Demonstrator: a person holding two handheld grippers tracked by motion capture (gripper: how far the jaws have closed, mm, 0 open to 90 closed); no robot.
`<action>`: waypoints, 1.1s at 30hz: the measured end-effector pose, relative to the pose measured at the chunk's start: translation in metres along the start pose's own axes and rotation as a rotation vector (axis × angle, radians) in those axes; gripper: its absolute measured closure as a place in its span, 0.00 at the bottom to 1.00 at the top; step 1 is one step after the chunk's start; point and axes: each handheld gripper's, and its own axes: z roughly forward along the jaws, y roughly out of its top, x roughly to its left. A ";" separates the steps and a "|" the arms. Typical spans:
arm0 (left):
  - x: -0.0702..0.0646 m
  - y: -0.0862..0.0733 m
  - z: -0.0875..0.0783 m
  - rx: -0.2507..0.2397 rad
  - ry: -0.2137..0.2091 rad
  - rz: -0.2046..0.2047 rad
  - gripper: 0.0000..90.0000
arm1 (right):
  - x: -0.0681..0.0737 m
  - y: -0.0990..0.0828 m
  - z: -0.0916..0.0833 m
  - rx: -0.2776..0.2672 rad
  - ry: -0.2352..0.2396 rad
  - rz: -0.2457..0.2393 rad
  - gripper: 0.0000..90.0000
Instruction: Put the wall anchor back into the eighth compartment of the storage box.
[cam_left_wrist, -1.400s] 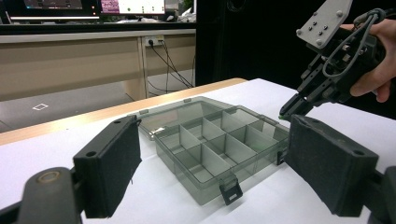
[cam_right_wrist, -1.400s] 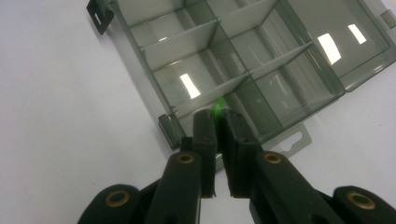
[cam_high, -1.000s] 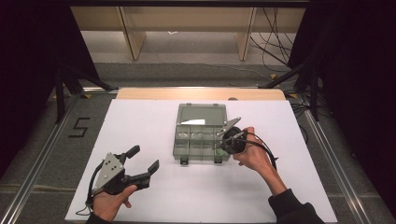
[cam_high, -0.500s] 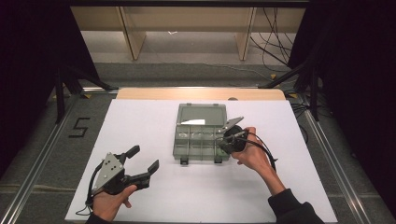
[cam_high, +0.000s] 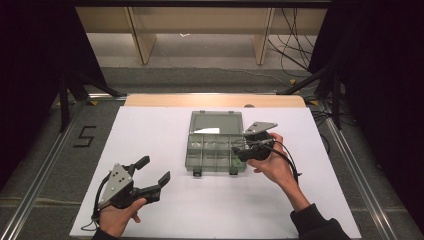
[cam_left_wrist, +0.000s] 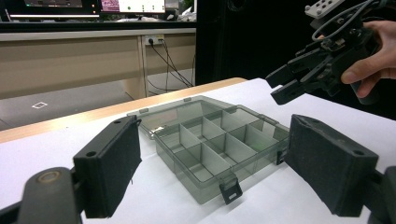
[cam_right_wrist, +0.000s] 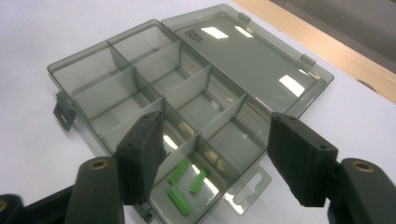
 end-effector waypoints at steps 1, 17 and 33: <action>0.000 0.000 0.000 0.000 0.000 0.000 0.19 | 0.000 0.000 0.000 0.000 0.000 0.000 0.40; -0.002 -0.001 0.002 0.014 -0.027 0.016 0.19 | 0.010 -0.027 -0.032 -0.175 0.042 0.039 0.32; -0.002 -0.001 0.002 0.016 -0.027 0.017 0.19 | 0.021 -0.039 -0.053 -0.305 0.059 0.073 0.29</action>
